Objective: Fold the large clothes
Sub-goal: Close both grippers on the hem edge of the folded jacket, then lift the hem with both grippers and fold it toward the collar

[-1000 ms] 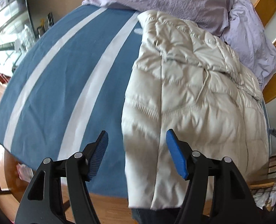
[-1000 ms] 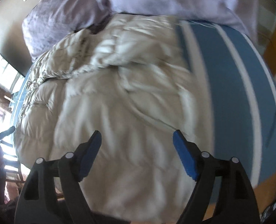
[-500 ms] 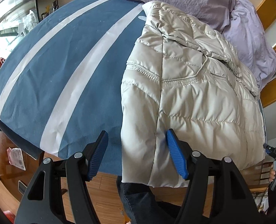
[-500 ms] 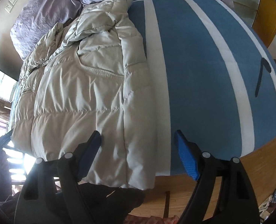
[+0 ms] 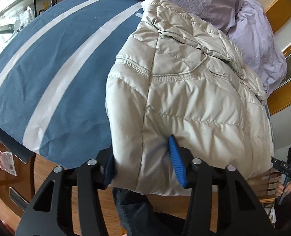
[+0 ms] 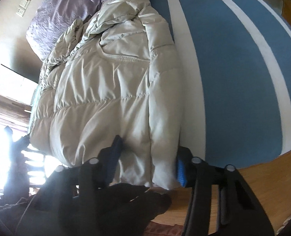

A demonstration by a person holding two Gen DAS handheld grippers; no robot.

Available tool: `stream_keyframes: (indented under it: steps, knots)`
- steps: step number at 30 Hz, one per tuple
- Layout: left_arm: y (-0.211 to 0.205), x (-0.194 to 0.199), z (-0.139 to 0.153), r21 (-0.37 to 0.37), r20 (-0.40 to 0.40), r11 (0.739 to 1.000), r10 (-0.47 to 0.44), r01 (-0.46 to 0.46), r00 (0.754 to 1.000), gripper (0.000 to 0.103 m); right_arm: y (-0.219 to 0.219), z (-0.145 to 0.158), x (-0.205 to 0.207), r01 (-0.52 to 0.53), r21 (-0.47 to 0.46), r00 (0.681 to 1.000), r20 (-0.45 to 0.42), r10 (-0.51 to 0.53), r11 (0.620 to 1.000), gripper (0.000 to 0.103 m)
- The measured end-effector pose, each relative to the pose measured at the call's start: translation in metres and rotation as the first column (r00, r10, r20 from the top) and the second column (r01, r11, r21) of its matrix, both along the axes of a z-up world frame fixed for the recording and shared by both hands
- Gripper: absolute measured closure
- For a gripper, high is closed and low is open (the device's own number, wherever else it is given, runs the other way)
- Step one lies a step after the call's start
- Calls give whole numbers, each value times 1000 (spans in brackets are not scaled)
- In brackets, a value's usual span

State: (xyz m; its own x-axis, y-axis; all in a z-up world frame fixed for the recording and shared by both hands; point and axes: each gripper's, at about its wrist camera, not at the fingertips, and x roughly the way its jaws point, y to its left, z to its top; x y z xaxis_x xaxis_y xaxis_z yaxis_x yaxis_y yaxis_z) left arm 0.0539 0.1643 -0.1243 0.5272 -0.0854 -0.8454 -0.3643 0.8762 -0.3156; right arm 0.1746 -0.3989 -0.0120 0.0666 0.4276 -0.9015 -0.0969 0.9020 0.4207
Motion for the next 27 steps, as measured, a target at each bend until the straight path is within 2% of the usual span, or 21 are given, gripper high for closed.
stream_keyframes:
  steps: [3, 5, 8, 12, 17, 27]
  knots:
    - [-1, -3, 0, -16, 16, 1000, 14, -14, 1000, 64, -1, 0, -3, 22, 34, 1000, -5, -22, 999, 72]
    - [-1, -4, 1, -19, 26, 1000, 21, -21, 999, 69, -5, 1, -3, 35, 53, 999, -1, -35, 998, 84]
    - [-6, -5, 5, 7, 35, 1000, 20, -20, 999, 81, -10, 7, -5, 47, 72, 999, 15, -48, 996, 90]
    - [-15, -3, 17, 76, 41, 997, 5, -8, 999, 90, -13, 22, -2, 59, 113, 996, 59, -66, 992, 93]
    - [-20, -1, 38, 115, 81, 993, -12, 2, 997, 93, -7, 52, 8, 56, 179, 987, 140, -82, 982, 93]
    - [-14, 21, 110, 140, 254, 989, 0, -36, 967, 94, 12, 101, 53, 54, 216, 955, 274, -113, 975, 94]
